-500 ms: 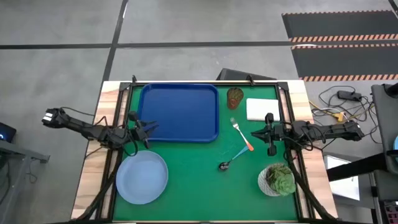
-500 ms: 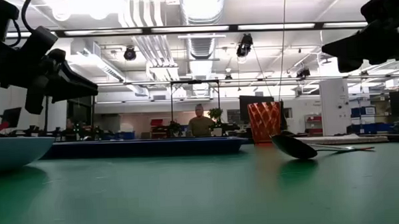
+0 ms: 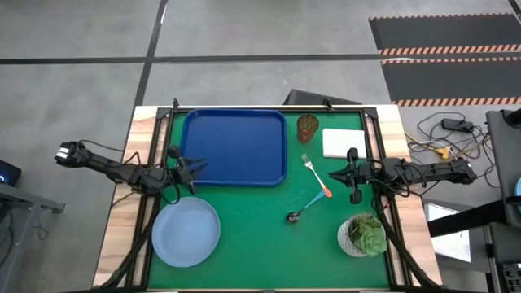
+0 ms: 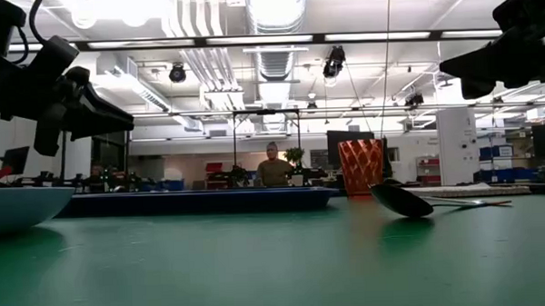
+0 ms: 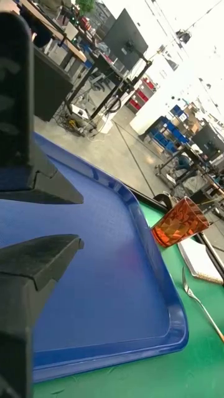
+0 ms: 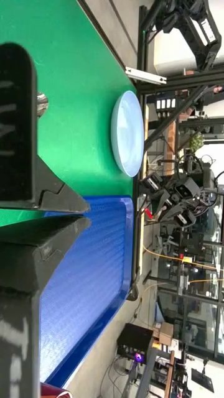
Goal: Pick and place plate/cup/fork/spoon on tray
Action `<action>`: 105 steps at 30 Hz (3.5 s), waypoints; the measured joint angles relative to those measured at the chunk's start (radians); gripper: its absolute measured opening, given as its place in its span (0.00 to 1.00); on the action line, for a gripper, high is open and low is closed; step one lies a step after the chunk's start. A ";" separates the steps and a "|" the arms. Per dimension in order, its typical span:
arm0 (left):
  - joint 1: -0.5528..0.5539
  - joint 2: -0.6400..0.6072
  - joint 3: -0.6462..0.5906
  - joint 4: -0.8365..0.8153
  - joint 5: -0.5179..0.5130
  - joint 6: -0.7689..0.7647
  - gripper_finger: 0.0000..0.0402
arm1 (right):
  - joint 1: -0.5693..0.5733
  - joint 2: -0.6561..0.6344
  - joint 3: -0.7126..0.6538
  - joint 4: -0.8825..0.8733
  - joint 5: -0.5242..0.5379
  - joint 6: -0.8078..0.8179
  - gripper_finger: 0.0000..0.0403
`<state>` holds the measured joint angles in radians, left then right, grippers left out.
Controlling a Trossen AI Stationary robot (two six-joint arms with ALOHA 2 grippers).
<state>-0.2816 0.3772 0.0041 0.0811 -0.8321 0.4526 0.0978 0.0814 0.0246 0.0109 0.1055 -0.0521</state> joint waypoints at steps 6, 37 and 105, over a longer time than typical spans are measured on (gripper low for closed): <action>0.000 0.000 0.000 0.000 0.000 0.000 0.17 | 0.000 0.000 0.000 0.000 0.000 0.000 0.02; 0.000 0.000 0.000 0.000 0.001 0.000 0.17 | 0.000 0.000 0.000 0.000 0.000 0.000 0.02; 0.000 0.005 0.000 0.728 0.120 -1.089 0.17 | 0.000 -0.002 0.002 0.727 0.053 0.310 0.02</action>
<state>-0.2817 0.3821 0.0040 0.8086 -0.7120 -0.6363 0.0978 0.0799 0.0265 0.7383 0.1581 0.2581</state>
